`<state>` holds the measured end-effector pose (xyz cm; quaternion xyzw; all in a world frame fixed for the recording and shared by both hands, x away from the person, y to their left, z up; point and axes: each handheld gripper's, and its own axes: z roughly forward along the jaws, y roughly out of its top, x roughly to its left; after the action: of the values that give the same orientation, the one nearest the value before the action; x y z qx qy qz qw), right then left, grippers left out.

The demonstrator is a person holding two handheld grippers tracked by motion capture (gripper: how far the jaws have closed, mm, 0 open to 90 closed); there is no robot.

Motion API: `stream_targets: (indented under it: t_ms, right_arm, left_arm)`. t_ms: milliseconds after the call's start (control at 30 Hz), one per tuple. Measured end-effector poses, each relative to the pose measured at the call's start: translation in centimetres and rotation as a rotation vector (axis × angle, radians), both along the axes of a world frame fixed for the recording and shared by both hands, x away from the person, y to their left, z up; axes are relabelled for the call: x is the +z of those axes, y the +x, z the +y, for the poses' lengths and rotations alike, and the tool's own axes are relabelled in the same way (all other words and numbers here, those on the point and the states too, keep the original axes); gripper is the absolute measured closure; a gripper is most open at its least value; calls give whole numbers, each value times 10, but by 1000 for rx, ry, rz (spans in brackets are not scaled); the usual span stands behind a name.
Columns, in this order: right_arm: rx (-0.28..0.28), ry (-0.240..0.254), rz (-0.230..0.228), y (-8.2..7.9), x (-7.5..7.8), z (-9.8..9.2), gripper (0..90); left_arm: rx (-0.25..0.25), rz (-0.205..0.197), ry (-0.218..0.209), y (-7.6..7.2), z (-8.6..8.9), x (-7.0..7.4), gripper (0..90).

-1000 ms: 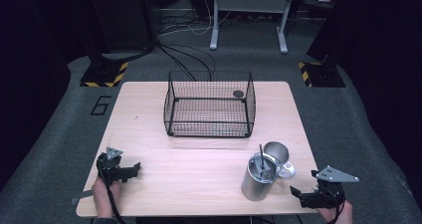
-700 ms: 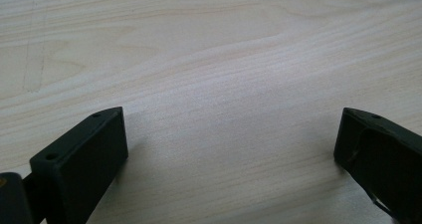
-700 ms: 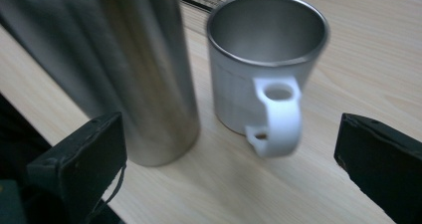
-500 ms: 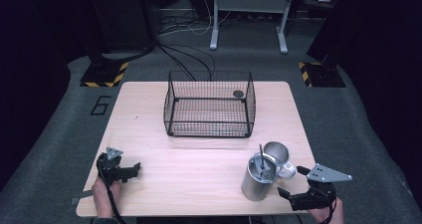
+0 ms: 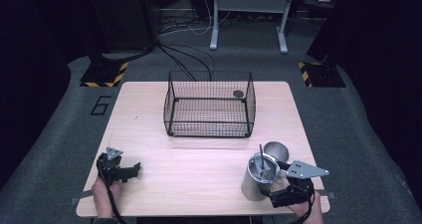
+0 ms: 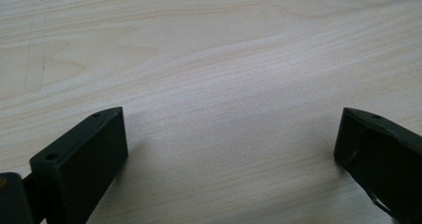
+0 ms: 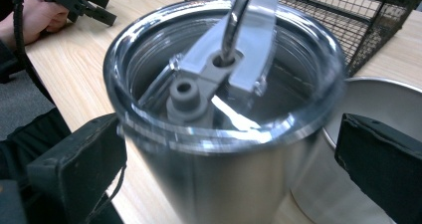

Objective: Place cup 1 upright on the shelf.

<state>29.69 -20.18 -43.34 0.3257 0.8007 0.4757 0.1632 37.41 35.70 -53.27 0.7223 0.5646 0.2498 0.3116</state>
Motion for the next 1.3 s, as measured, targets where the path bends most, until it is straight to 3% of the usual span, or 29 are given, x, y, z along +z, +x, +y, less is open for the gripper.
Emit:
stream_targets:
  t_ms: [433,867,1200,1300]
  right_arm:
    - [-3,5,-43,10,-2,20,2]
    - [-30,24,-96,8,-6,23,32]
    - [-40,12,-117,8,-5,27,36]
    - [-58,29,-120,8,-2,27,36]
  left_arm:
    - [-3,-1,2,0,0,0,4]
    - [-1,-1,1,0,0,0,4]
    - [-1,0,2,0,0,0,4]
    - [-3,-2,2,1,1,0,4]
